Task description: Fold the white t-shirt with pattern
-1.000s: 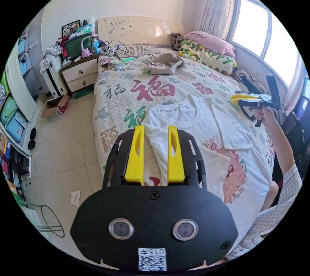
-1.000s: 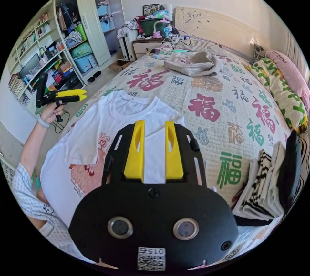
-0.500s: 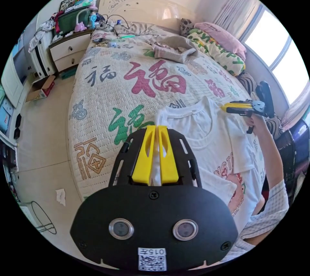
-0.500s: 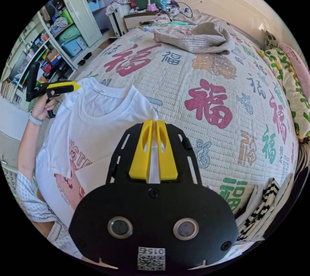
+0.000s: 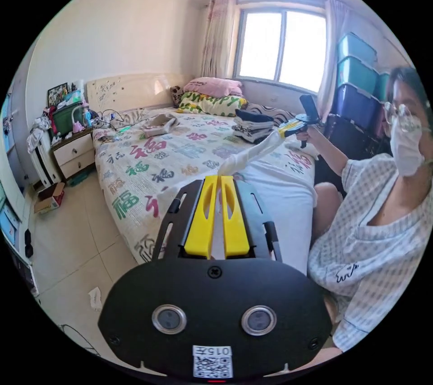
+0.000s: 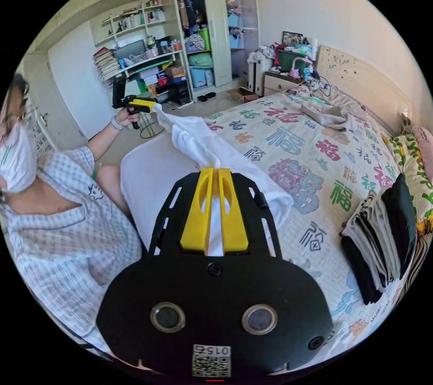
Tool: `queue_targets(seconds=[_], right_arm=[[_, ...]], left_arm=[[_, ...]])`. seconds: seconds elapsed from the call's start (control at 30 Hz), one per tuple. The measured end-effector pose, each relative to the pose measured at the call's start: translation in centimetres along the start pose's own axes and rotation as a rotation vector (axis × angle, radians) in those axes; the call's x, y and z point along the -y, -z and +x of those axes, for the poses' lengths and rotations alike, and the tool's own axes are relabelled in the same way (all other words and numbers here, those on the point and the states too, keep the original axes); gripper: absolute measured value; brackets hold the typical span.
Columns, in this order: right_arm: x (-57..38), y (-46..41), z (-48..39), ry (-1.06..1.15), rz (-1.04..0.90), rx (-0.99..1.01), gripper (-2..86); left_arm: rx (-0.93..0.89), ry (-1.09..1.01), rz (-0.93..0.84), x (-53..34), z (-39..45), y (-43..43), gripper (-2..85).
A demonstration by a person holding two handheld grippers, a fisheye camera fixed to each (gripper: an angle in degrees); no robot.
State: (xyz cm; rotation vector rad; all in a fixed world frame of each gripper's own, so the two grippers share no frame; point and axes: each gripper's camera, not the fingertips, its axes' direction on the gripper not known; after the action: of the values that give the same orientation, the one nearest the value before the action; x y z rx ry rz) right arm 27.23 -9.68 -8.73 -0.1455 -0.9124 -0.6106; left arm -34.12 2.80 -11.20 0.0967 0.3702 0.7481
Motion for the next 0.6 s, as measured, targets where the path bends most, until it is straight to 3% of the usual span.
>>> queue_targets(seconds=[0.23,0.6], right_arm=[[-9.7,-2.6,-5.0,0.054,-0.166,0.086,0.8],[-16.6,-1.2,-4.2,0.051,-0.218,0.161,1.4]], left_arm=[[-0.087,0.029,-0.213,-8.9,8.1,0.3,0.0],[-0.117,-0.055,-0.257,-12.2,13.3,0.1,0.1]])
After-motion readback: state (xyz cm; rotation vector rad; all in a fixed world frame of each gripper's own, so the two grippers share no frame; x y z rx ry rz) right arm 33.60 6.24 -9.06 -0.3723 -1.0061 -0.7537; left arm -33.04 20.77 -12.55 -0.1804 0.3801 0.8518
